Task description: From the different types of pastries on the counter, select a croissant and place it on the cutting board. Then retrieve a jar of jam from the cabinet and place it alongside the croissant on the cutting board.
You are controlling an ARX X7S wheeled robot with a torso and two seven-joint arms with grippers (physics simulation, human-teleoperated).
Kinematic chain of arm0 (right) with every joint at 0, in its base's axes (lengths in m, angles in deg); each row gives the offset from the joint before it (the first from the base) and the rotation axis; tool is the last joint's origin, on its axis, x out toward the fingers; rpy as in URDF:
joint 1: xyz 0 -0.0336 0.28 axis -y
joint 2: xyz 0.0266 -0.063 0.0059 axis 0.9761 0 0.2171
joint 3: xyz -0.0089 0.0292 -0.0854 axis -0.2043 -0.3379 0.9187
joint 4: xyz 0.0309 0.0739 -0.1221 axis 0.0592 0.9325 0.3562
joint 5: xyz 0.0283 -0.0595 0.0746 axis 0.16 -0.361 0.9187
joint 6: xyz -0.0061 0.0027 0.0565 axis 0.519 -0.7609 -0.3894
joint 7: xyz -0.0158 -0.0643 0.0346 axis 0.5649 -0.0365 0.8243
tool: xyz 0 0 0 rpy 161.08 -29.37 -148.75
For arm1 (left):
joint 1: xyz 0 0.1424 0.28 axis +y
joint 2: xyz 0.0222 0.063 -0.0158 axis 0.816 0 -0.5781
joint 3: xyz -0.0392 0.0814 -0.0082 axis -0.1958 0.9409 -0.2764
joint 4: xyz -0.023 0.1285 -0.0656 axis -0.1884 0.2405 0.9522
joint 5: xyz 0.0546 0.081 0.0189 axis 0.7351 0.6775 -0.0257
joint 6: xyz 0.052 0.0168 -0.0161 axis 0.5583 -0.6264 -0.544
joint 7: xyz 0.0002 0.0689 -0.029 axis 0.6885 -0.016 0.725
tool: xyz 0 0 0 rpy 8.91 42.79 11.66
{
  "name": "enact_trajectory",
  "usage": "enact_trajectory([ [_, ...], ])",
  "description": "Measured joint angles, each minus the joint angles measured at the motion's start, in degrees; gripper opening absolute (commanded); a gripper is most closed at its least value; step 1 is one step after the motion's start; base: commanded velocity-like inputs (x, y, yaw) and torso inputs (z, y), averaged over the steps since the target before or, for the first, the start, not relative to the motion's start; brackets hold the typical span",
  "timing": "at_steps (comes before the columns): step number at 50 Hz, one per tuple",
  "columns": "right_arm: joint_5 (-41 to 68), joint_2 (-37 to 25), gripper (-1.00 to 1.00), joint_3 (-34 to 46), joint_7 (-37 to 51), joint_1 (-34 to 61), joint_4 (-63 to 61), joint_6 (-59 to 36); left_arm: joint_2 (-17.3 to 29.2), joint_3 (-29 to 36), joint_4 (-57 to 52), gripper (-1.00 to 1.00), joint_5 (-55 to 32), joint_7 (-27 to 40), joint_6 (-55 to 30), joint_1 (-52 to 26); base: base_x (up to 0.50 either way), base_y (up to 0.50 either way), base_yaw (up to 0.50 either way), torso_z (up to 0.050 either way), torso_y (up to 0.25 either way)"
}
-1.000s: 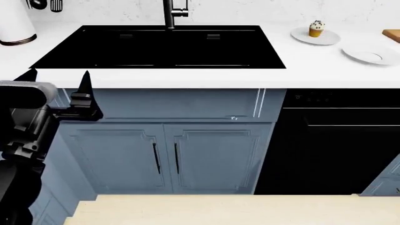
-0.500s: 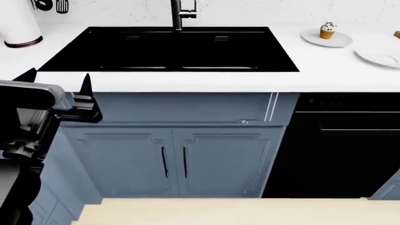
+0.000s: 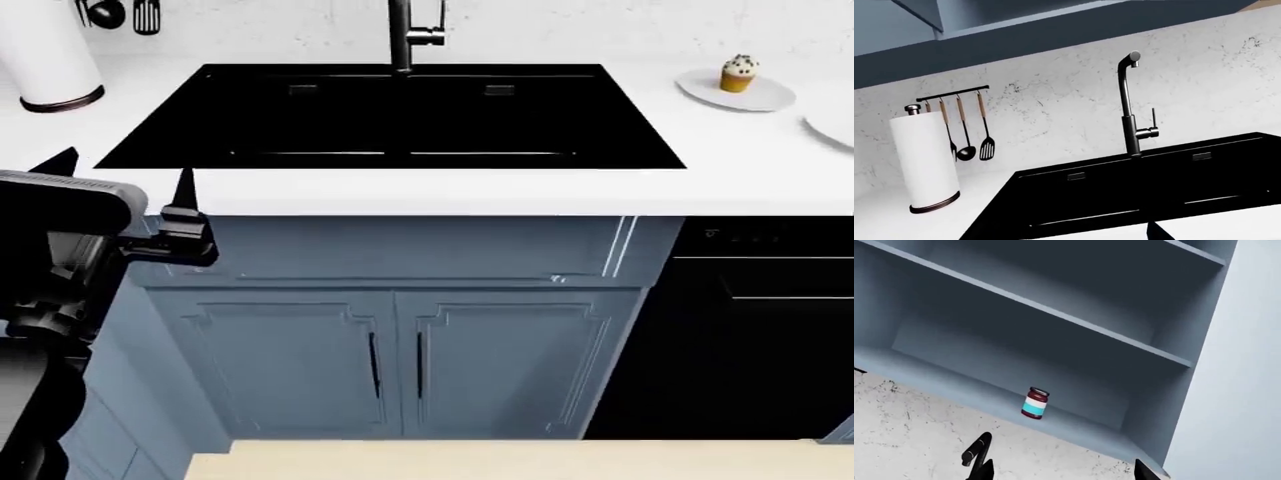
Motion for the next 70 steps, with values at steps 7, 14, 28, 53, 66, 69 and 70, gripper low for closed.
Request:
enact_trajectory([
  [7, -2.62, 0.0, 1.0, -1.97, -0.82, 0.0, -0.66, -0.92, 0.49, 0.54, -0.09, 1.0, 0.04, -0.12, -0.45, -0.07, 0.34, 0.0, 0.0, 0.0, 0.0],
  [14, -4.83, 0.0, 1.0, -3.78, -1.45, 0.0, -1.51, -1.85, 0.82, 0.93, -0.09, 1.0, 0.21, -0.16, -0.32, -0.04, 0.38, 0.0, 0.0, 0.0, 0.0],
  [28, -7.71, -0.01, 1.0, -6.68, -2.7, 0.0, -3.96, -3.74, 0.9, 1.05, -0.01, 1.0, 0.24, 0.01, 0.17, 0.04, 0.41, 0.0, 0.0, 0.0, 0.0],
  [53, -2.09, 0.0, 1.0, -9.67, -1.49, 0.0, -6.03, -2.2, 0.93, 0.98, -0.01, 1.0, -0.12, 0.5, 0.0, 0.02, 0.43, 0.0, 0.0, 0.0, 0.001],
  [66, -1.5, 0.0, 1.0, -10.59, -1.18, 0.0, -6.15, -1.65, 1.37, 1.51, 0.0, 1.0, 0.21, 0.56, 0.32, 0.08, 0.43, 0.0, 0.0, 0.0, 0.001],
  [69, -1.52, 0.0, 1.0, -10.77, -1.1, 0.0, -6.27, -1.68, 1.46, 1.61, 0.01, 1.0, 0.29, 0.57, 0.46, 0.1, 0.43, 0.0, 0.0, 0.0, 0.0],
  [70, -1.51, 0.0, 1.0, -10.82, -1.08, 0.0, -6.32, -1.69, 1.48, 1.64, 0.02, 1.0, 0.32, 0.58, 0.52, 0.11, 0.43, 0.0, 0.0, 0.0, 0.0],
])
